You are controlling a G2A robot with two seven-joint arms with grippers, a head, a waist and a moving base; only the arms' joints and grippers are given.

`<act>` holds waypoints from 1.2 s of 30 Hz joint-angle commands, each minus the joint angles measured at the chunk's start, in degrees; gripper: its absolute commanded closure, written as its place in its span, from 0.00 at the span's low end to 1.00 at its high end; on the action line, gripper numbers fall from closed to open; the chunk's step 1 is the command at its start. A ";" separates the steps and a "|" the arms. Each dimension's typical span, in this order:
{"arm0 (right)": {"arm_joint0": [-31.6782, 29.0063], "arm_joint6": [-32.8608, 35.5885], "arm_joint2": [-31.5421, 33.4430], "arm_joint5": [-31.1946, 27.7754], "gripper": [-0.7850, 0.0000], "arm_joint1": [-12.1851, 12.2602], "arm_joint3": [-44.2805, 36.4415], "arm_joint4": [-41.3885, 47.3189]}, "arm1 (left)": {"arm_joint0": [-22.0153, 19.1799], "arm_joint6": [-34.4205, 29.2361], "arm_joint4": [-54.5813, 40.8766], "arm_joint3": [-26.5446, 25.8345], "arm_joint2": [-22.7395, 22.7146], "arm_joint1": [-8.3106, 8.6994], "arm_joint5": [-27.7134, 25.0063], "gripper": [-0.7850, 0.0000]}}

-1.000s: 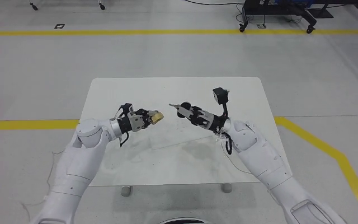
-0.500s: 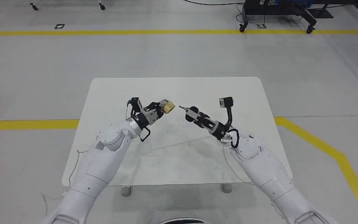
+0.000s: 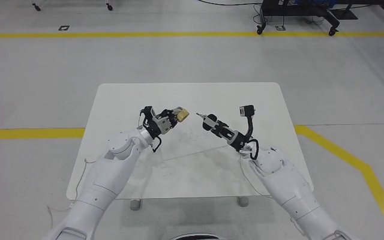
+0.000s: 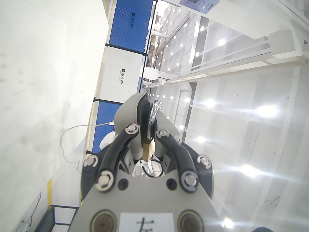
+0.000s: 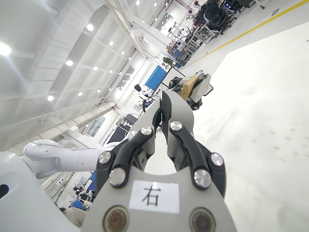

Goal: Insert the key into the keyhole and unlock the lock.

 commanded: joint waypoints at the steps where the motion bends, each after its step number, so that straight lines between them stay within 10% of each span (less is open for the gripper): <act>1: 0.00 0.00 0.00 0.00 1.00 0.00 0.00 0.00 | 0.00 0.00 0.00 0.00 0.00 0.00 0.00 1.00; 36: -10.82 -19.23 -5.76 23.04 1.00 -2.50 -13.92 -4.56 | 2.66 3.93 7.02 -3.73 -0.21 -0.62 -2.75 1.00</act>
